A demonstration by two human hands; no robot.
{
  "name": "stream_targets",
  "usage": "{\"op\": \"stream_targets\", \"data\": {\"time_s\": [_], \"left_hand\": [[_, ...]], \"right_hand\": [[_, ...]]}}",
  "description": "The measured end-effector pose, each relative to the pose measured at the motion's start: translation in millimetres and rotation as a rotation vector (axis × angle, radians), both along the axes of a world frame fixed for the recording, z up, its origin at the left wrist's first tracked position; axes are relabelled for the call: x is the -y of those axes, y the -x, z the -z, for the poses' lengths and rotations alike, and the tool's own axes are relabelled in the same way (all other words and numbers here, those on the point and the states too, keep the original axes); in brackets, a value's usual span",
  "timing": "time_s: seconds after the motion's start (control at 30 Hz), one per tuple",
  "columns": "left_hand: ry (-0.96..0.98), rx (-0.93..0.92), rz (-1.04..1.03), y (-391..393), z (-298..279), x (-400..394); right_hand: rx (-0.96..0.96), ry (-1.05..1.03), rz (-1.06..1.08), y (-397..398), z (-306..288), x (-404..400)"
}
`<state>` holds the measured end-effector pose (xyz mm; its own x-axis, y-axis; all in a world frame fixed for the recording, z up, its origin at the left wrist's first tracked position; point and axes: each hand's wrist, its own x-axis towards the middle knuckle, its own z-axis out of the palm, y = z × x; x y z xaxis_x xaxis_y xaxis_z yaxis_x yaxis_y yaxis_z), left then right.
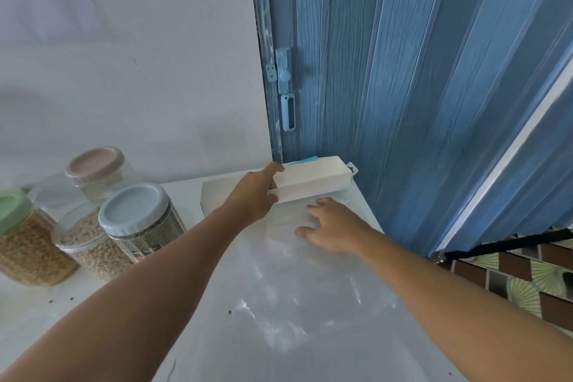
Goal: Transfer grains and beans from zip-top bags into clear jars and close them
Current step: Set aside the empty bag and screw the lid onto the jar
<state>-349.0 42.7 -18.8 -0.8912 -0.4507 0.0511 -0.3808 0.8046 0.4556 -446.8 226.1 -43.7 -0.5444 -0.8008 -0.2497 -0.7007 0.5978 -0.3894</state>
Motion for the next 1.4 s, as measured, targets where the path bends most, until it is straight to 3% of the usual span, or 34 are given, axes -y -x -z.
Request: {"op": "stream_targets", "data": {"time_s": [0.2, 0.37, 0.53, 0.63, 0.97, 1.4], "left_hand": [[-0.006, 0.079, -0.034, -3.1, 3.6, -10.9], [0.098, -0.077, 0.044, -44.5, -14.7, -53.9], [-0.033, 0.356, 0.199, -93.0, 15.0, -69.6], [-0.035, 0.416, 0.206, -97.5, 39.1, -64.6], [0.201, 0.373, 0.239, -102.5, 80.8, -67.4], [0.255, 0.367, 0.216, -101.9, 83.7, -70.2]], "right_hand": [[-0.006, 0.035, -0.075, -10.8, -29.9, -27.1], [0.000, -0.134, -0.124, -24.3, -27.2, -50.7], [-0.022, -0.218, -0.129, -28.7, 6.6, -61.9], [-0.064, -0.206, -0.127, -31.6, 26.4, -67.7], [-0.178, -0.132, -0.109, -37.6, 51.0, -72.2], [-0.219, -0.127, -0.106, -38.0, 56.1, -72.1]]}}
